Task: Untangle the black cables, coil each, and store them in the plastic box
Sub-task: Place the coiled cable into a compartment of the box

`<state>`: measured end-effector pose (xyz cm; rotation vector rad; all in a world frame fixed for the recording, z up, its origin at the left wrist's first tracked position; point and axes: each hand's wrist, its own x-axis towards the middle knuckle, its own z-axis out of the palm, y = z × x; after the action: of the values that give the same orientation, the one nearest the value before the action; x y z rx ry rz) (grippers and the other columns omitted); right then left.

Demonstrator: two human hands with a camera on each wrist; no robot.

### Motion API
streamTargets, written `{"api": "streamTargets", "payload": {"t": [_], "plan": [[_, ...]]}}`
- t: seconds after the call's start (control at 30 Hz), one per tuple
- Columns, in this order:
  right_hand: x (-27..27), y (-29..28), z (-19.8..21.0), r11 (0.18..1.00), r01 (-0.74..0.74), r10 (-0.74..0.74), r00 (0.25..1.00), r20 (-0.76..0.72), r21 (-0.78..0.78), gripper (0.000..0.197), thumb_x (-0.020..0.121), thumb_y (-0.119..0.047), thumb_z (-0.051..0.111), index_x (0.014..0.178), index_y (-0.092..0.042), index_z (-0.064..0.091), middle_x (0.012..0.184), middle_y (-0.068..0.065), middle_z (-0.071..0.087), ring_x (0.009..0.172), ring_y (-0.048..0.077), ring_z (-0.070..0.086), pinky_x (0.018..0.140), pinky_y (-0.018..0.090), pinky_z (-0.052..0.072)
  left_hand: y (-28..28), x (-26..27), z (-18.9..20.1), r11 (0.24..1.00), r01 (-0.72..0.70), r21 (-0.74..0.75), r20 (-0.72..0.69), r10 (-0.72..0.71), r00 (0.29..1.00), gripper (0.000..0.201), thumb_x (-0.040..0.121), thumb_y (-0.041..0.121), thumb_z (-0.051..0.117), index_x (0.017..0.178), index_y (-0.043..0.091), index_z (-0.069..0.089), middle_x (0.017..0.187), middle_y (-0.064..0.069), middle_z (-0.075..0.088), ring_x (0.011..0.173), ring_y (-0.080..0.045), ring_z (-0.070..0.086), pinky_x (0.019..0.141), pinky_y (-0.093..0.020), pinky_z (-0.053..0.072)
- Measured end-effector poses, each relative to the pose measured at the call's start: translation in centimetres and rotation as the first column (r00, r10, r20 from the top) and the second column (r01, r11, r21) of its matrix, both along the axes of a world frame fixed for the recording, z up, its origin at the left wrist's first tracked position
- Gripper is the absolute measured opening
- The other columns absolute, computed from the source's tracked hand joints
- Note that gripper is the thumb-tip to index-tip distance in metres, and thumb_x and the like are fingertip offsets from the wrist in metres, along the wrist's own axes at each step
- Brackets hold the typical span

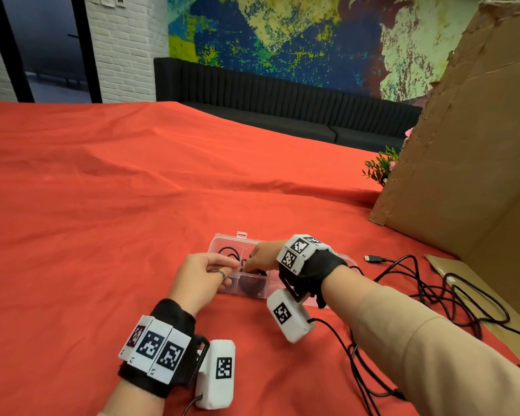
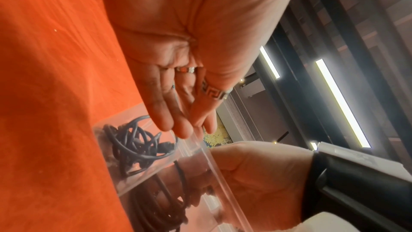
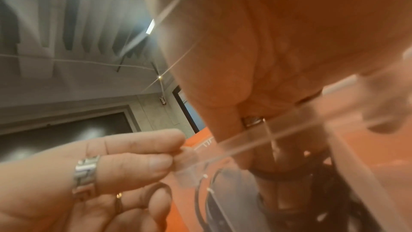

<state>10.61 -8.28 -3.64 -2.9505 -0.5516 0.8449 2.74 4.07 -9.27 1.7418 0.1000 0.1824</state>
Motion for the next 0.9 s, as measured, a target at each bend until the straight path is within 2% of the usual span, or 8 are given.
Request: {"api": "streamTargets", "payload": {"t": [0.07,0.17,0.23,0.37,0.5,0.67,0.83,0.9], "plan": [[-0.1,0.1,0.1,0.999,0.021,-0.021,1.0,-0.019,0.024,0.024,0.096,-0.029,0.045,0.088,-0.011,0.057,0.073,0.0,0.048,0.074,0.018,0.048,0.054,0.022,0.033,0.0,-0.1,0.0,1.0,0.008,-0.004,-0.001,-0.008,1.0,0.037,0.086,-0.005,0.057,0.069,0.025,0.069,0.052,0.009,0.065,0.053,-0.007,0.061,0.055,-0.018,0.053],[-0.1,-0.1,0.4,0.996,0.041,-0.039,0.999,-0.017,0.08,0.024,0.096,-0.026,0.047,0.076,-0.012,0.052,0.067,-0.003,0.046,0.056,0.01,0.041,0.05,0.019,0.032,0.0,-0.1,0.0,1.0,0.008,-0.007,0.001,-0.008,1.0,0.036,0.085,-0.006,0.056,0.069,0.024,0.069,0.056,0.007,0.065,0.051,-0.007,0.06,0.053,-0.016,0.051],[-0.2,-0.4,0.5,0.99,0.06,-0.058,0.998,-0.019,0.125,0.018,0.094,-0.024,0.051,0.081,-0.012,0.053,0.065,-0.003,0.047,0.055,0.009,0.041,0.051,0.019,0.033,0.1,0.0,-0.2,1.0,0.009,-0.003,0.004,-0.009,1.0,0.037,0.085,-0.006,0.057,0.069,0.024,0.069,0.057,0.006,0.066,0.051,-0.007,0.061,0.052,-0.015,0.05],[-0.4,-0.5,-0.2,0.972,0.096,-0.096,0.995,-0.01,0.213,0.03,0.09,-0.017,0.058,0.062,-0.019,0.046,0.063,-0.005,0.046,0.056,0.007,0.041,0.053,0.019,0.034,0.1,0.2,-0.4,1.0,0.014,0.005,-0.006,-0.014,1.0,0.036,0.085,-0.006,0.057,0.069,0.024,0.069,0.05,0.008,0.065,0.05,-0.007,0.061,0.051,-0.015,0.049],[-0.2,-0.2,-1.0,0.958,0.147,-0.15,0.989,-0.007,0.247,0.029,0.085,-0.018,0.064,0.061,-0.021,0.048,0.065,-0.004,0.05,0.073,0.016,0.052,0.07,0.026,0.043,0.2,0.2,-0.5,1.0,0.018,0.008,-0.007,-0.018,1.0,0.035,0.085,-0.006,0.057,0.071,0.024,0.069,0.051,0.008,0.066,0.052,-0.007,0.061,0.051,-0.015,0.049],[0.0,-0.8,-0.6,0.923,0.2,-0.194,0.98,-0.051,0.329,0.026,0.083,-0.024,0.067,0.06,-0.024,0.055,0.062,-0.008,0.054,0.058,0.006,0.048,0.056,0.02,0.039,0.2,0.3,-0.6,1.0,0.018,0.007,-0.007,-0.018,1.0,0.036,0.084,-0.007,0.056,0.07,0.024,0.069,0.05,0.01,0.065,0.049,-0.005,0.06,0.051,-0.015,0.049],[-0.1,-0.4,-0.6,0.929,0.198,-0.19,0.98,-0.055,0.312,0.027,0.083,-0.021,0.068,0.06,-0.024,0.054,0.063,-0.009,0.054,0.059,0.005,0.047,0.059,0.019,0.04,0.2,0.2,-0.5,1.0,0.017,0.009,-0.004,-0.017,1.0,0.035,0.085,-0.006,0.057,0.07,0.024,0.069,0.049,0.009,0.065,0.05,-0.005,0.061,0.051,-0.015,0.049],[-0.2,-0.2,-1.1,0.933,0.195,-0.194,0.98,-0.035,0.302,0.026,0.082,-0.019,0.068,0.061,-0.023,0.053,0.065,-0.006,0.055,0.066,0.012,0.052,0.068,0.025,0.045,0.2,0.3,-0.6,1.0,0.018,0.012,-0.006,-0.018,1.0,0.035,0.085,-0.005,0.058,0.07,0.025,0.069,0.05,0.01,0.065,0.05,-0.005,0.061,0.053,-0.015,0.05]]}}
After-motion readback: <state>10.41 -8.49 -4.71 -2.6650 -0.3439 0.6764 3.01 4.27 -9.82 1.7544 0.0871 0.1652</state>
